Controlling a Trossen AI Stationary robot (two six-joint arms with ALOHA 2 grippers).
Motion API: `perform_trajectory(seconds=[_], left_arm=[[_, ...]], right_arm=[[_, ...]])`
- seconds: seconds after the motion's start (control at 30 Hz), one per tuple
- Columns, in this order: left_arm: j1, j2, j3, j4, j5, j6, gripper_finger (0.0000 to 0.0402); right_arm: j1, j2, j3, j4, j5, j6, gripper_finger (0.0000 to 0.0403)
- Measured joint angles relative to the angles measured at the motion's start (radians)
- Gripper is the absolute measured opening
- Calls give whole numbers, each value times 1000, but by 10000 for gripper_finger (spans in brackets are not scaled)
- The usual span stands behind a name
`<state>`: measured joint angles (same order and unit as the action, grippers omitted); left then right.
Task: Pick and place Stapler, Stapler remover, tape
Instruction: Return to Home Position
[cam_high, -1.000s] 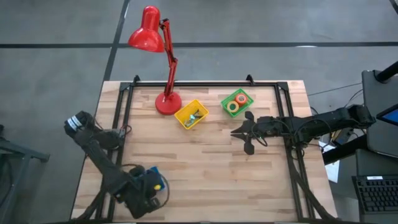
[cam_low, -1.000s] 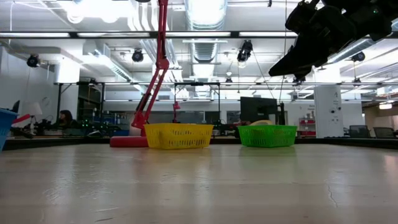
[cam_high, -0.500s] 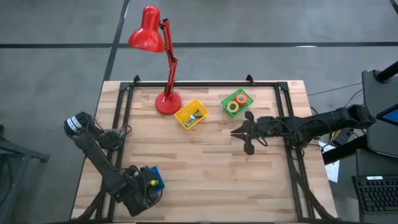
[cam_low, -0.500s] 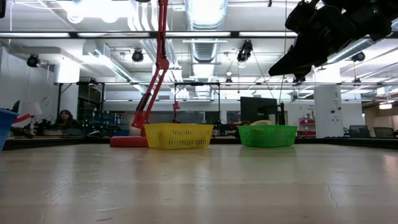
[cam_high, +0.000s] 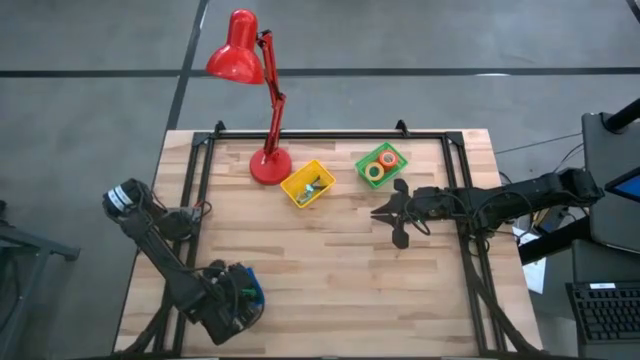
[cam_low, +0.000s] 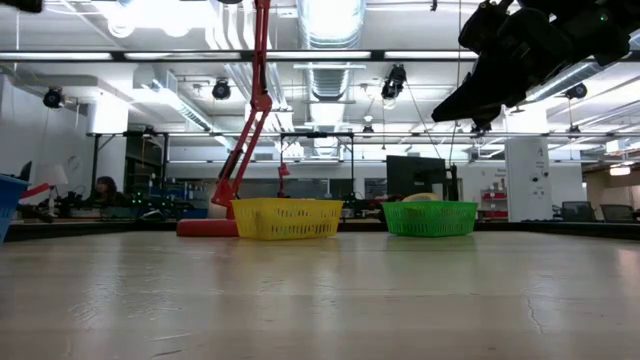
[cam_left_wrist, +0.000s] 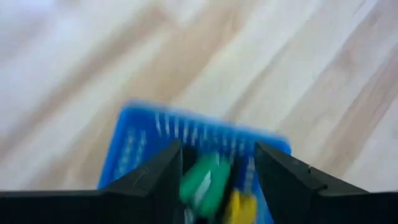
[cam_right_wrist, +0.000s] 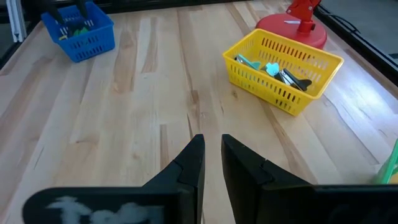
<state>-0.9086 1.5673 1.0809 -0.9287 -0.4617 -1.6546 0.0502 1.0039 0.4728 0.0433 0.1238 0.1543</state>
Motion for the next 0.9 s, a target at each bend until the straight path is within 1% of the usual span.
perform_trajectory(seconds=[0.07, 0.17, 0.2, 0.23, 0.33, 0.4, 0.43, 0.47, 0.5, 0.57, 0.63, 0.73, 0.8, 0.87, 0.9], left_arm=[[5, 0, 0, -1, -114, 50, 195], [9, 0, -11, 29, -386, 110, 175], [16, 0, -21, 54, -453, 141, 165], [27, 0, -33, 79, -489, 184, 152], [79, 0, -82, 174, -520, 296, 100], [130, 0, -127, 285, -522, 378, 56], [160, 0, -156, 369, -519, 440, 34], [191, 0, -185, 464, -509, 515, 18], [225, 0, -214, 566, -489, 599, 10], [296, 0, -274, 796, -416, 786, 9], [375, 0, -335, 1029, -333, 966, 7], [490, 1, -418, 1363, -225, 1209, 3], [562, 1, -467, 1528, -161, 1346, 3], [625, 0, -509, 1643, -94, 1461, 5], [651, -2, -528, 1686, -74, 1493, 6]], right_arm=[[0, 0, 0, 0, 0, 6, 50], [0, 0, 0, -5, 10, 66, 50], [-1, 4, 0, -4, 12, 78, 50], [-2, 8, 0, -4, 16, 79, 50], [-2, 23, 0, 5, 17, 51, 49], [-2, 45, 0, 20, 5, 49, 46], [-2, 60, -1, 37, -9, 52, 43], [-2, 80, -1, 68, -29, 53, 37], [-2, 100, -1, 104, -54, 52, 30], [-2, 147, -3, 175, -101, 36, 14], [-2, 191, -3, 253, -130, 29, 10], [-2, 232, -3, 333, -128, -4, 8], [-3, 241, -4, 353, -122, -59, 8], [-3, 227, -4, 367, -116, -106, 8], [-2, 213, -4, 371, -98, -118, 8]])
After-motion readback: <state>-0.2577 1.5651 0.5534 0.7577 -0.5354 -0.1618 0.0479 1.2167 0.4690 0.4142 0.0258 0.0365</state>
